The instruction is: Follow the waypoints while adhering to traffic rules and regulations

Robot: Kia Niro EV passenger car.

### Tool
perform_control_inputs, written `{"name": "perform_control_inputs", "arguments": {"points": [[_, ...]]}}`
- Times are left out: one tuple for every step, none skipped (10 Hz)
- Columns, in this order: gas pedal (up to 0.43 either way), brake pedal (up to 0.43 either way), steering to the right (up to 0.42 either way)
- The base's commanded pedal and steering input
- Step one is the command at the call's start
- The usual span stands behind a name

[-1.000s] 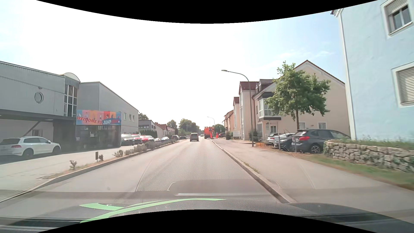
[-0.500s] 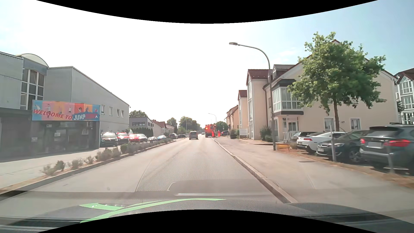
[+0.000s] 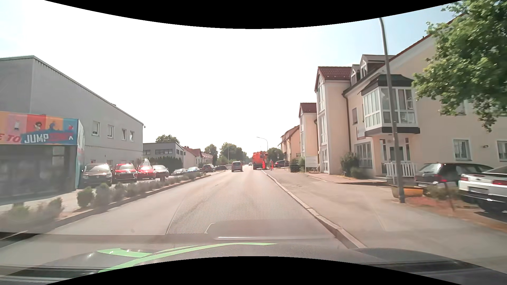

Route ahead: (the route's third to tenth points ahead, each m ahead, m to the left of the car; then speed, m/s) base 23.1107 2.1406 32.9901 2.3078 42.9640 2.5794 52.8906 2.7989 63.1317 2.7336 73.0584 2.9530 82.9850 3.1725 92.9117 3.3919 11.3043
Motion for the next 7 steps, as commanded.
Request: {"name": "perform_control_inputs", "arguments": {"points": [[0.067, 0.0, -0.015], [0.067, 0.0, -0.017], [0.079, 0.0, -0.02], [0.079, 0.0, -0.02], [0.079, 0.0, -0.021], [0.079, 0.0, -0.021], [0.079, 0.0, -0.021]]}}
